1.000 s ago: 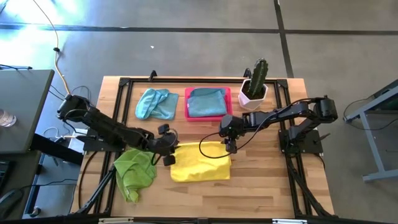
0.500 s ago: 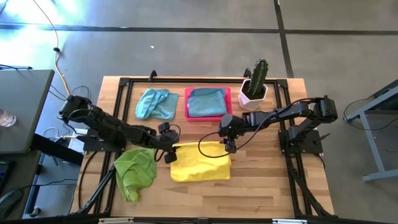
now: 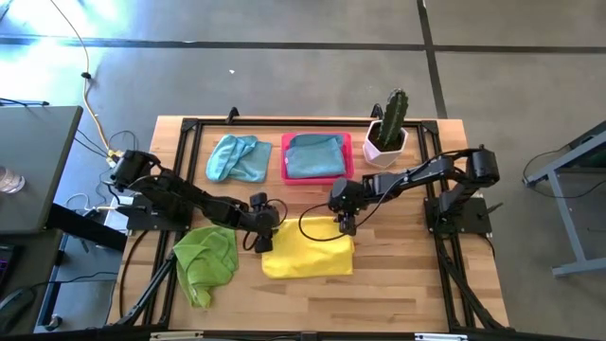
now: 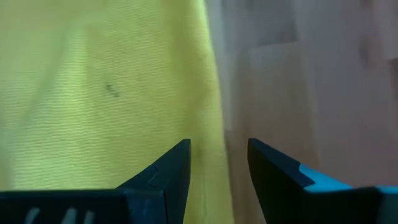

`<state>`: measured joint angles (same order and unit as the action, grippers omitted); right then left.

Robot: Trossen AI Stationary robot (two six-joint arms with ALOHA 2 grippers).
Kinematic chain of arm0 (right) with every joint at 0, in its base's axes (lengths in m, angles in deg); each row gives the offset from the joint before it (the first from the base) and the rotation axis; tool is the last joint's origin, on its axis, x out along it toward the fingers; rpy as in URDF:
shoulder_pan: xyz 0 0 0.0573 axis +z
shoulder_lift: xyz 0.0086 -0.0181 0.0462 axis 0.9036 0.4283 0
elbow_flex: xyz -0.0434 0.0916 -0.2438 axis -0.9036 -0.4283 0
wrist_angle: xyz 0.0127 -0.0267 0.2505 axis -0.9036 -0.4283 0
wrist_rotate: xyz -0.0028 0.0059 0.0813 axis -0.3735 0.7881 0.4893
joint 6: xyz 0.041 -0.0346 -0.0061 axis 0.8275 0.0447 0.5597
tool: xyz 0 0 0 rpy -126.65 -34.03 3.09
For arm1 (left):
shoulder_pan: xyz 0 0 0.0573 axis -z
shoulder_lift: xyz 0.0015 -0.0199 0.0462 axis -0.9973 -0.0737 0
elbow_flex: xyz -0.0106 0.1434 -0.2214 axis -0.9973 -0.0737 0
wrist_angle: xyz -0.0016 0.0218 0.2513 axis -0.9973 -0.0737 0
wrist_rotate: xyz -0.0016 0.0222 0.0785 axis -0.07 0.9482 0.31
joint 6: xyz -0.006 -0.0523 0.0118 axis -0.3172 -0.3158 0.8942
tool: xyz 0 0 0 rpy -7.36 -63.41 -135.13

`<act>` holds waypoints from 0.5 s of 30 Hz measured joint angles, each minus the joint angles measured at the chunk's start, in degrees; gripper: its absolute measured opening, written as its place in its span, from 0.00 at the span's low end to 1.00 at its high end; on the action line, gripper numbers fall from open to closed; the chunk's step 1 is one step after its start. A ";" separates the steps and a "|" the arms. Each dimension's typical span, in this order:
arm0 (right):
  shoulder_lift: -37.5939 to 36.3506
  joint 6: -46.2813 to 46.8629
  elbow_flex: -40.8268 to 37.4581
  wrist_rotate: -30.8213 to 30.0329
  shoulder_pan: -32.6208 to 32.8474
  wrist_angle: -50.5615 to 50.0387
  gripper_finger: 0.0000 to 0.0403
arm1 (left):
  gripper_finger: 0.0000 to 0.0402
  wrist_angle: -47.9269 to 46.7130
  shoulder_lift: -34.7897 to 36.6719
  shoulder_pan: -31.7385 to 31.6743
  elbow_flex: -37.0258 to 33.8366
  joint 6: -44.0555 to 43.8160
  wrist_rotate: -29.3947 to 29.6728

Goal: Fold microfiber towels
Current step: Fold the yellow microfiber cloth

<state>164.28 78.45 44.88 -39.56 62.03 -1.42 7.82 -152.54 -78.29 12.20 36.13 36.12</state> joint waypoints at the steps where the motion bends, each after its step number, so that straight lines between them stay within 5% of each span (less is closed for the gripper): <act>1: 0.22 -0.50 0.00 0.66 0.00 0.05 0.37 | 0.47 -0.16 -0.04 0.02 -0.01 -0.98 0.00; 9: 0.32 -3.45 0.00 2.76 0.00 -2.90 0.37 | 0.46 -0.58 0.40 0.00 -0.21 -2.64 -0.36; 15: 0.30 -3.03 0.09 2.65 0.93 -4.51 0.34 | 0.34 -0.45 0.35 0.03 -0.25 -5.79 -0.92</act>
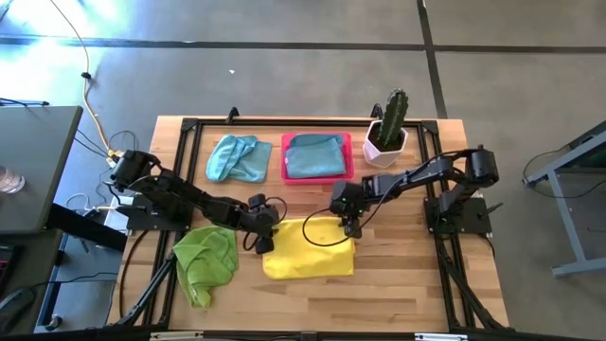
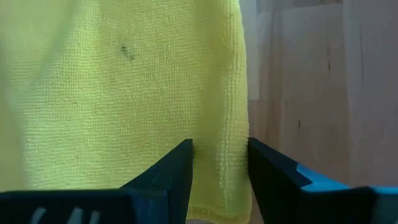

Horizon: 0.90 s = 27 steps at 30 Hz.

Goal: Fold microfiber towels
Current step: Fold the yellow microfiber cloth

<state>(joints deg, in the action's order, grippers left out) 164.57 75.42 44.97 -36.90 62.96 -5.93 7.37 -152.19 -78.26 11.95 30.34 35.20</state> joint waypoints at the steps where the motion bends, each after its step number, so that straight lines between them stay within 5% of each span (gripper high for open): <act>1: 0.00 -0.08 0.00 -0.38 0.35 0.04 0.32 | 0.31 -0.01 0.01 0.03 -0.03 -0.41 0.03; 10: 0.00 0.19 0.00 -6.33 2.93 0.15 0.02 | 0.02 -1.03 0.04 2.22 2.03 -0.67 0.91; 15: -0.82 4.53 0.25 -6.24 3.31 -2.43 0.01 | 0.02 -6.30 0.98 3.67 7.30 0.60 -0.86; 27: -5.64 1.88 14.63 -13.08 8.73 -22.98 0.00 | 0.00 -37.91 2.37 7.40 30.08 2.79 3.01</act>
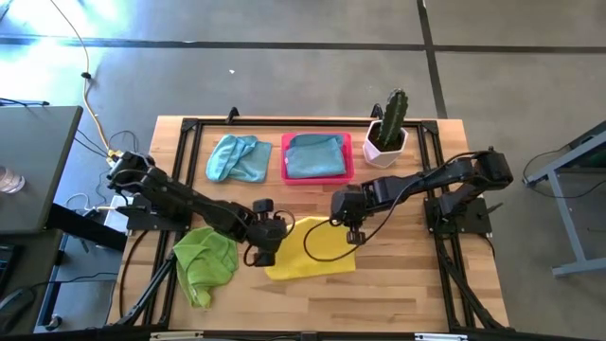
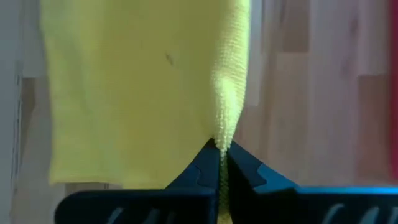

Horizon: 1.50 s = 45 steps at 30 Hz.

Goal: Fold microfiber towels
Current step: Fold the yellow microfiber cloth

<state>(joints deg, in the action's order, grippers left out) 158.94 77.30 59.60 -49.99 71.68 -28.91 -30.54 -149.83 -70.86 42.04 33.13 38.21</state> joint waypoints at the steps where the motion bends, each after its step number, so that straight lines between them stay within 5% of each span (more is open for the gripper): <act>1: 0.00 0.01 1.59 -0.92 0.56 -1.86 0.00 | 0.00 -1.84 0.06 0.27 2.10 0.00 0.66; 6: -0.06 1.60 10.03 -1.94 3.57 -9.77 0.00 | 0.00 -7.53 0.14 2.28 10.67 -0.41 0.21; 14: -0.13 3.50 17.12 16.62 9.49 -13.46 0.00 | 0.00 -4.09 0.59 6.69 15.93 -3.10 -12.61; 21: -0.12 4.26 18.57 24.19 16.84 -9.59 0.00 | 0.00 6.03 0.20 11.74 16.05 -5.86 -16.90; 31: 0.48 8.14 14.13 21.62 22.86 2.84 0.00 | 0.00 11.10 -2.96 15.68 16.12 -6.03 -12.67; 42: 0.48 10.13 13.96 17.57 25.65 5.90 0.00 | 0.00 17.85 -8.90 15.68 16.09 -7.38 -16.70; 45: 0.93 9.83 13.96 11.48 25.49 4.44 0.00 | 0.00 14.21 -8.90 15.73 16.09 -4.45 -11.85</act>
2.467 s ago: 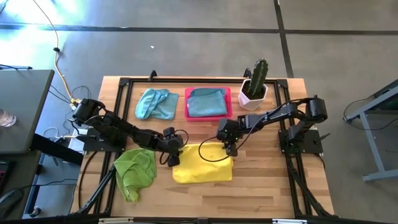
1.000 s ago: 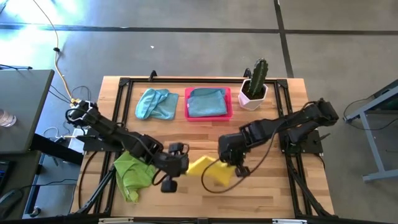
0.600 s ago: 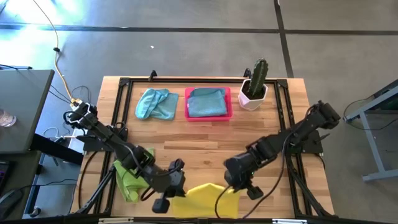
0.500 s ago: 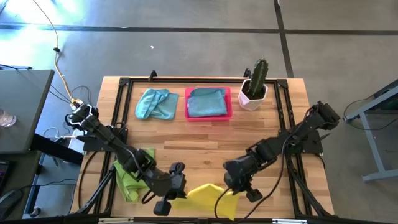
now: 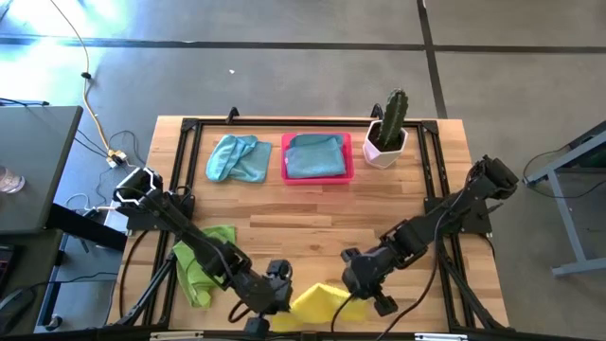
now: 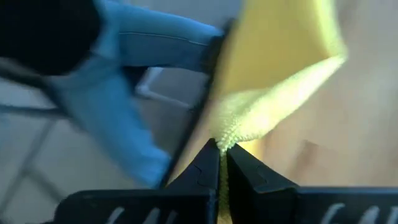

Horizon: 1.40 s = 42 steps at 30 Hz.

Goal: Fold microfiber towels
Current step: Fold the yellow microfiber cloth

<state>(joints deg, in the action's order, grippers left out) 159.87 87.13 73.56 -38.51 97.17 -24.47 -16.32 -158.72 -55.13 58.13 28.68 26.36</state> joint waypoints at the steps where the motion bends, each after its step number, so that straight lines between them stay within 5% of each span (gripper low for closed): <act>1: 0.43 -0.32 0.00 -2.62 -0.32 -1.03 0.00 | 0.00 -2.31 -0.04 -0.13 0.00 0.21 3.08; 5: 3.64 -1.56 -0.02 -11.55 -2.26 -4.42 0.00 | 0.00 -12.83 -1.89 -1.46 0.00 -1.22 15.00; 9: 8.18 -1.66 -0.11 -15.90 -5.14 -6.27 0.01 | 0.00 -19.01 -5.77 -3.56 -0.02 -3.75 18.43; 17: 13.91 -4.23 -0.11 -18.15 -9.59 -8.40 0.20 | 0.01 -24.47 -14.31 -6.78 -0.04 -4.97 18.56; 26: 13.08 -2.14 0.02 -23.29 -12.79 -13.39 0.46 | 0.15 -33.69 -17.60 -9.77 0.00 -7.13 14.76; 42: 12.25 6.27 -0.04 -23.38 -13.05 -20.94 0.49 | 0.21 -39.60 -17.09 -10.18 3.63 -6.04 12.11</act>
<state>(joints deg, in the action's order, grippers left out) 172.12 93.41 73.52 -61.89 84.13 -45.41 -55.93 -175.81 -65.31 61.76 22.64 38.47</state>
